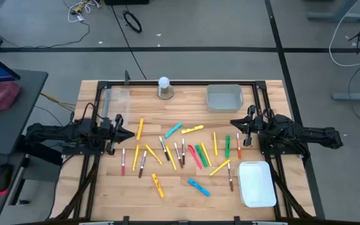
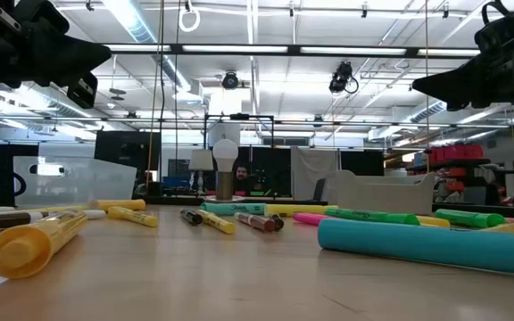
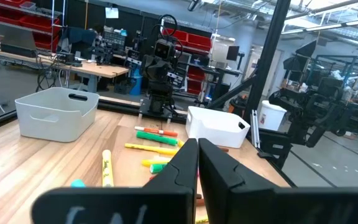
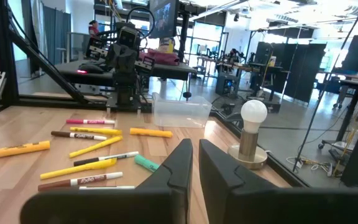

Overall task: Pick & Place Markers
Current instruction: Put the yellow highlighter into the transparent bin

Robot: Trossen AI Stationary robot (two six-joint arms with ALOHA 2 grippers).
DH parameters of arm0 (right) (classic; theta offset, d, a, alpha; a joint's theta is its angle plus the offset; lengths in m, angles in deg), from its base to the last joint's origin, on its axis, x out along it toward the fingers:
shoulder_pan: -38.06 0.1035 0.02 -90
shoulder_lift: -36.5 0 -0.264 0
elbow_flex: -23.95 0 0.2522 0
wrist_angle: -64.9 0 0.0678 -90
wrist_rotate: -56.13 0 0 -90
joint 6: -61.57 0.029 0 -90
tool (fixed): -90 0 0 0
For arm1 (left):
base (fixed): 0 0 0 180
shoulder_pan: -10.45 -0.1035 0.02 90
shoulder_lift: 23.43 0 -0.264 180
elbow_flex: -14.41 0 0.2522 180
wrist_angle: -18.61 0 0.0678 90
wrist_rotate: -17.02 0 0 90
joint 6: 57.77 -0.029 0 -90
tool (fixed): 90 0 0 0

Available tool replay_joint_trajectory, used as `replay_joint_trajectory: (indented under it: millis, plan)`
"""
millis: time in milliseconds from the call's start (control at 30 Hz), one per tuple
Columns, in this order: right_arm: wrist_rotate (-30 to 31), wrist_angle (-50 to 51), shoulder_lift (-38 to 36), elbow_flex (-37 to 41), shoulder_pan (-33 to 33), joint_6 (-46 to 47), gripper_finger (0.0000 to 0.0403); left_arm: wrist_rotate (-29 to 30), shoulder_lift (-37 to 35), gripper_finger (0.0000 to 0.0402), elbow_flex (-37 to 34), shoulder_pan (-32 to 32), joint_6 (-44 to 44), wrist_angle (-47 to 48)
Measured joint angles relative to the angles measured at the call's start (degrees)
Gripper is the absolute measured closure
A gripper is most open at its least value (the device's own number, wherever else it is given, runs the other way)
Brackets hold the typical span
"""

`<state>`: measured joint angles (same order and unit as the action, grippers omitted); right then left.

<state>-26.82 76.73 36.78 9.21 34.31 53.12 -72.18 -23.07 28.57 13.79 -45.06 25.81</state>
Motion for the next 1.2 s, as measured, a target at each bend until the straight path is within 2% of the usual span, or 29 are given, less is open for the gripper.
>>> replay_joint_trajectory:
  millis: [800, 900, 1033, 1200]
  plan:
    - [0.0, 0.0, 0.0, 0.0, 0.0, 0.0, 0.0370, 1.2, 0.0, 0.0383, 0.0, 0.0, 1.3, -1.2]
    - [0.0, 0.0, 0.0, 0.0, 0.0, 0.0, 0.0370, 4.5, 0.0, 0.0383, 0.0, 0.0, 0.1, -3.5]
    - [0.0, 0.0, 0.0, 0.0, 0.0, 0.0, 0.0370, 7.8, 0.3, 0.0383, 0.0, 0.0, 3.4, -5.8]
    - [0.0, 0.0, 0.0, 0.0, 0.0, 0.0, 0.0370, 11.8, 6.8, 0.0383, 0.0, 1.2, 3.4, -11.4]
